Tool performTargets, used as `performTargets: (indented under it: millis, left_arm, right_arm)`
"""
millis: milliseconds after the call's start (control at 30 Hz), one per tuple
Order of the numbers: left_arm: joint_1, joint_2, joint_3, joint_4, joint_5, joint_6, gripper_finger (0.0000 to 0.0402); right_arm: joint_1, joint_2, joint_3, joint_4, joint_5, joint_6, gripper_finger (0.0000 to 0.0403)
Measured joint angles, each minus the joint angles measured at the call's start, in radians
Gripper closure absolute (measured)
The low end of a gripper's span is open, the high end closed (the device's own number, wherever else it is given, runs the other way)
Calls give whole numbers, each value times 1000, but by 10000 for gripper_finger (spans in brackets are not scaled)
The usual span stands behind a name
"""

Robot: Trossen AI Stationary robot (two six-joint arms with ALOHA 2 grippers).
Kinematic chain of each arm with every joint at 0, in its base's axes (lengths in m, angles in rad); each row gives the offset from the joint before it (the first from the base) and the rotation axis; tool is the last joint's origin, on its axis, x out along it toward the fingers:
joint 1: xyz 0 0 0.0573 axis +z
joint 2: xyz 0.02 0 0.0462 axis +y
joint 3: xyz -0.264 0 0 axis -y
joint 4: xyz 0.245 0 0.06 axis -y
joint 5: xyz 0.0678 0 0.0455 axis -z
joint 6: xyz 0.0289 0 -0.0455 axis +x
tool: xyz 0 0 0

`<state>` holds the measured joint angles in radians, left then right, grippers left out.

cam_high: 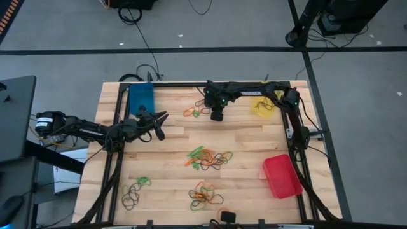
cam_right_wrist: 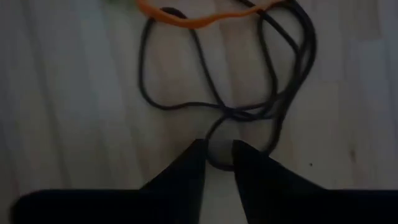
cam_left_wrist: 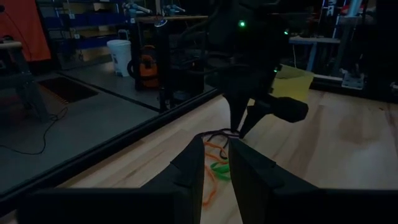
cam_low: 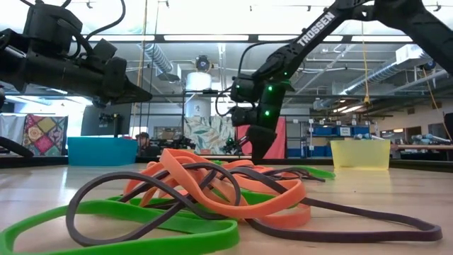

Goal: Sort rubber bands into baskets
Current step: Put the brown rubber band into the yellow bin

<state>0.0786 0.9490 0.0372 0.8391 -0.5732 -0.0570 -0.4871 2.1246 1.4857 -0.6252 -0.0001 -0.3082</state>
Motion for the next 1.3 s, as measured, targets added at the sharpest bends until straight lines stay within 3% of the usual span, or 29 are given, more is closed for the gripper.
performTargets:
  millis: [67,133,367,967,1133,1300]
  left_arm:
    - [0,0,0,0,0,0,323]
    - [0,0,0,1,0,0,323]
    - [0,0,0,4,0,-3,323]
    - [-1,0,0,-1,17,-27,323]
    - [-1,0,0,-1,18,-27,323]
    - [-1,0,0,-1,49,-53,323]
  right_arm:
    - [2,-2,0,-5,-12,-3,372]
    - [10,-4,0,-9,-21,-8,391]
    - [43,-83,-3,-182,93,1,397]
    - [16,-548,-3,-531,181,126,400]
    - [-38,-583,-3,-650,206,208,400]
    - [-81,-584,-3,-728,329,308,399]
